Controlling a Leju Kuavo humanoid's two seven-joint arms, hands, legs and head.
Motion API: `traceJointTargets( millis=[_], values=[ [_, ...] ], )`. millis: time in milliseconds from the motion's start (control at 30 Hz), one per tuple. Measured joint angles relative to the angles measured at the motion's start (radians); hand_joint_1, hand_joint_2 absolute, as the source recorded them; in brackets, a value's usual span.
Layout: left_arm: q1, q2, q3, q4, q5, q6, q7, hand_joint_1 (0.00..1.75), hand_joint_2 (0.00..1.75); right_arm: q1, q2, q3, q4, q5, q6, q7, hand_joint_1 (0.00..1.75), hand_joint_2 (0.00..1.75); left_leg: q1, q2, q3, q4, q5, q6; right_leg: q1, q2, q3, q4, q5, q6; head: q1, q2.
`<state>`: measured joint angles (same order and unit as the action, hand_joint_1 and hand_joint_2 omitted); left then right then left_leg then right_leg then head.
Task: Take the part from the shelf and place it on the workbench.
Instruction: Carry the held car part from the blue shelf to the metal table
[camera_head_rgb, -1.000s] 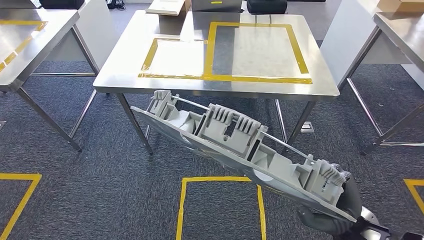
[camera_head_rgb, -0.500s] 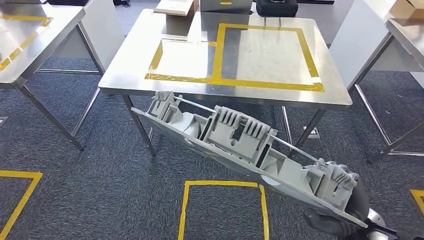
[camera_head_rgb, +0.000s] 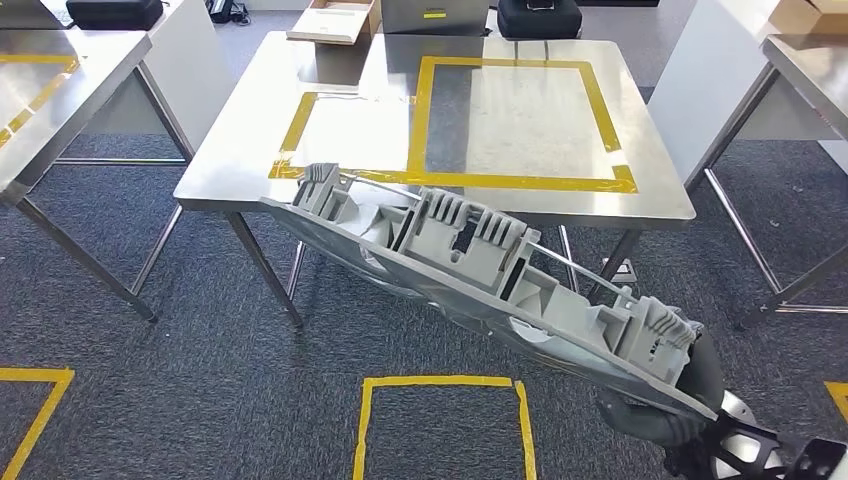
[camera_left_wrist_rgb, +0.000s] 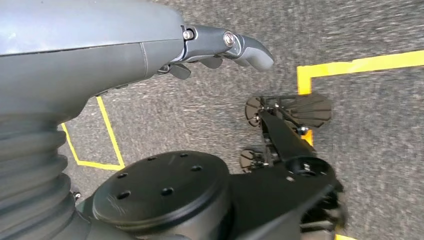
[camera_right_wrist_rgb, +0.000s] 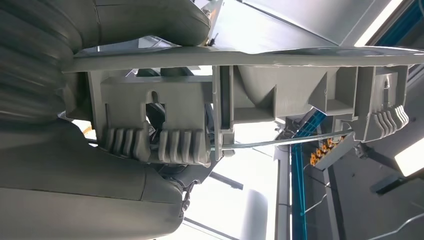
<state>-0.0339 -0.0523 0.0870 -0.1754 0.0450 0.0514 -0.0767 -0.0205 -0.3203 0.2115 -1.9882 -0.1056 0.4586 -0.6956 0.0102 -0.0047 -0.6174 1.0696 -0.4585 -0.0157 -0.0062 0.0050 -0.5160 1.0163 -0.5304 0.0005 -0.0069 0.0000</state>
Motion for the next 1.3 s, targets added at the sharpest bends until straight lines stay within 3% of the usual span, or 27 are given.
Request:
traceJointTargets(
  millis=[167, 200, 267, 300, 333, 367, 400, 467, 500, 567, 667, 733, 800, 833, 867, 900, 967, 1000, 1067, 1133, 1200, 1233, 1300],
  values=[
    [-0.001, -0.004, 0.0, 0.0, 0.002, 0.008, -0.001, 0.0, 1.75, -0.034, 0.001, 0.007, 0.019, -0.013, 0.001, 0.0, 1.75, 1.75, 0.0, -0.002, 0.023, -0.029, -0.018, 0.035, 0.0, -0.001, 0.0, 0.019, -0.027, 0.028, 0.006, 0.0],
    [-0.001, -0.004, 0.0, -0.001, 0.003, 0.01, -0.002, 0.0, 1.75, -0.041, 0.001, 0.009, 0.023, -0.016, 0.003, 0.0, 1.75, 1.75, 0.002, -0.002, 0.028, -0.032, -0.021, 0.04, -0.002, -0.002, -0.019, 0.059, -0.044, 0.033, 0.007, 0.0],
    [-0.003, -0.004, 0.0, -0.001, 0.003, 0.01, -0.003, 0.0, 1.75, -0.057, 0.001, 0.013, 0.036, -0.022, 0.007, 0.0, 1.75, 1.75, 0.003, -0.002, 0.037, -0.033, -0.03, 0.046, -0.004, -0.002, -0.102, 0.194, -0.088, 0.04, 0.011, 0.0],
    [-0.002, -0.005, 0.0, -0.001, 0.003, 0.01, -0.004, 0.0, 1.75, -0.063, 0.001, 0.016, 0.044, -0.023, 0.008, 0.0, 1.75, 1.75, 0.003, -0.002, 0.042, -0.033, -0.036, 0.046, -0.005, -0.002, -0.148, 0.257, -0.1, 0.042, 0.012, 0.0],
    [-0.001, -0.005, 0.0, -0.001, 0.003, 0.01, -0.003, 0.0, 1.75, -0.069, 0.001, 0.019, 0.052, -0.023, 0.009, 0.0, 1.75, 1.75, 0.003, -0.002, 0.049, -0.033, -0.043, 0.045, -0.005, -0.002, -0.182, 0.293, -0.094, 0.043, 0.013, 0.0],
    [-0.001, -0.005, 0.0, -0.001, 0.003, 0.01, -0.003, 0.0, 1.75, -0.075, 0.001, 0.022, 0.06, -0.023, 0.009, 0.001, 1.75, 1.75, 0.003, -0.003, 0.059, -0.033, -0.05, 0.044, -0.006, -0.002, -0.196, 0.288, -0.065, 0.043, 0.013, 0.0],
    [0.0, -0.005, 0.0, -0.001, 0.003, 0.01, -0.004, 0.0, 1.75, -0.08, 0.001, 0.025, 0.067, -0.023, 0.009, 0.001, 1.75, 1.75, 0.003, -0.004, 0.071, -0.033, -0.058, 0.043, -0.007, -0.002, -0.191, 0.243, -0.017, 0.041, 0.014, 0.0],
    [-0.001, -0.005, 0.0, 0.0, 0.003, 0.01, -0.004, 0.0, 1.75, -0.091, 0.001, 0.031, 0.077, -0.023, 0.008, 0.001, 1.75, 1.75, 0.001, -0.007, 0.088, -0.033, -0.075, 0.037, -0.005, -0.004, -0.154, 0.112, 0.077, 0.035, 0.015, 0.0],
    [-0.002, -0.005, 0.0, 0.0, 0.003, 0.01, -0.004, 0.0, 1.75, -0.097, 0.001, 0.034, 0.08, -0.023, 0.008, 0.0, 1.75, 1.75, 0.0, -0.008, 0.091, -0.032, -0.082, 0.031, -0.003, -0.004, -0.136, 0.061, 0.096, 0.029, 0.016, 0.0],
    [-0.003, -0.005, 0.0, 0.0, 0.003, 0.01, -0.003, 0.0, 1.75, -0.104, 0.001, 0.04, 0.086, -0.024, 0.008, -0.001, 1.75, 1.75, -0.002, -0.009, 0.093, -0.035, -0.089, 0.019, 0.003, -0.004, -0.122, 0.029, 0.087, 0.018, 0.015, 0.0],
    [-0.004, -0.004, 0.0, -0.001, 0.003, 0.011, -0.004, 0.0, 1.75, -0.108, 0.002, 0.045, 0.091, -0.029, 0.008, 0.001, 1.75, 1.75, -0.001, -0.007, 0.098, -0.026, -0.102, 0.002, -0.002, -0.002, -0.105, 0.014, 0.074, 0.0, 0.013, 0.0],
    [-0.004, -0.004, 0.0, -0.001, 0.003, 0.013, -0.007, 0.0, 1.75, -0.116, 0.002, 0.048, 0.094, -0.035, 0.004, 0.0, 1.75, 1.75, 0.0, -0.005, 0.053, 0.063, -0.135, -0.005, -0.005, -0.004, -0.088, 0.008, 0.065, -0.012, 0.009, 0.0],
    [-0.003, -0.004, 0.0, -0.001, 0.002, 0.015, -0.009, 0.0, 1.75, -0.121, 0.002, 0.051, 0.096, -0.042, -0.005, 0.0, 1.75, 1.75, 0.0, -0.005, -0.033, 0.198, -0.173, -0.009, -0.004, -0.005, -0.073, 0.007, 0.053, -0.018, 0.006, 0.0],
    [-0.001, -0.004, 0.0, -0.001, 0.002, 0.016, -0.01, 0.0, 1.75, -0.121, 0.002, 0.052, 0.096, -0.045, -0.009, 0.0, 1.75, 1.75, 0.0, -0.005, -0.068, 0.241, -0.173, -0.01, -0.003, -0.004, -0.064, 0.007, 0.046, -0.019, 0.006, 0.0],
    [0.001, -0.003, 0.0, -0.001, 0.001, 0.016, -0.01, 0.0, 1.75, -0.12, 0.002, 0.052, 0.097, -0.046, -0.012, 0.0, 1.75, 1.75, 0.0, -0.005, -0.088, 0.249, -0.151, -0.01, -0.003, -0.003, -0.053, 0.007, 0.038, -0.018, 0.005, 0.0],
    [0.002, -0.002, 0.0, -0.001, 0.0, 0.016, -0.01, 0.0, 1.75, -0.12, 0.001, 0.052, 0.097, -0.047, -0.015, 0.0, 1.75, 1.75, 0.001, -0.004, -0.088, 0.219, -0.11, -0.009, -0.003, -0.002, -0.041, 0.008, 0.029, -0.017, 0.004, 0.0],
    [0.003, 0.0, 0.0, 0.0, 0.0, 0.016, -0.01, 0.0, 1.75, -0.119, 0.0, 0.053, 0.098, -0.047, -0.02, 0.0, 1.75, 1.75, 0.0, -0.004, -0.054, 0.093, -0.015, -0.003, -0.002, 0.0, -0.019, 0.009, 0.01, -0.011, 0.002, 0.0],
    [0.002, 0.0, 0.0, 0.001, 0.0, 0.016, -0.01, 0.0, 1.75, -0.116, 0.0, 0.053, 0.098, -0.043, -0.022, -0.001, 1.75, 1.75, -0.001, -0.004, -0.034, 0.037, 0.009, 0.002, 0.0, 0.0, -0.013, 0.011, 0.001, -0.006, 0.002, 0.0],
    [0.001, 0.001, 0.0, 0.002, -0.002, 0.016, -0.009, 0.0, 1.75, -0.11, 0.003, 0.054, 0.095, -0.025, -0.025, -0.001, 1.75, 1.75, -0.003, -0.004, -0.016, -0.012, 0.01, 0.013, 0.004, 0.002, -0.011, 0.011, -0.011, 0.005, 0.002, 0.0],
    [-0.001, -0.001, 0.0, 0.001, -0.004, 0.016, -0.008, 0.0, 1.75, -0.103, 0.009, 0.057, 0.093, -0.004, -0.029, 0.0, 1.75, 1.75, -0.003, -0.004, -0.01, -0.02, 0.001, 0.025, 0.003, 0.002, -0.007, 0.008, -0.017, 0.016, 0.004, 0.0],
    [-0.002, -0.002, 0.0, 0.0, -0.01, 0.016, -0.01, 0.0, 1.75, -0.103, 0.013, 0.064, 0.093, 0.002, -0.038, 0.001, 1.75, 1.75, 0.0, -0.005, 0.0, -0.026, -0.005, 0.038, 0.0, 0.0, -0.02, 0.045, -0.036, 0.028, 0.006, 0.0],
    [-0.003, -0.002, 0.0, 0.0, -0.012, 0.016, -0.011, 0.0, 1.75, -0.103, 0.013, 0.067, 0.093, 0.0, -0.043, 0.0, 1.75, 1.75, 0.002, -0.005, 0.006, -0.028, -0.009, 0.043, -0.002, -0.001, -0.046, 0.094, -0.055, 0.033, 0.008, 0.0],
    [-0.004, -0.001, 0.0, 0.0, -0.016, 0.014, -0.013, 0.0, 1.75, -0.104, 0.013, 0.071, 0.093, -0.006, -0.051, -0.001, 1.75, 1.75, 0.002, -0.005, 0.017, -0.028, -0.02, 0.048, -0.004, -0.001, -0.129, 0.228, -0.099, 0.04, 0.01, 0.0]
  ],
)
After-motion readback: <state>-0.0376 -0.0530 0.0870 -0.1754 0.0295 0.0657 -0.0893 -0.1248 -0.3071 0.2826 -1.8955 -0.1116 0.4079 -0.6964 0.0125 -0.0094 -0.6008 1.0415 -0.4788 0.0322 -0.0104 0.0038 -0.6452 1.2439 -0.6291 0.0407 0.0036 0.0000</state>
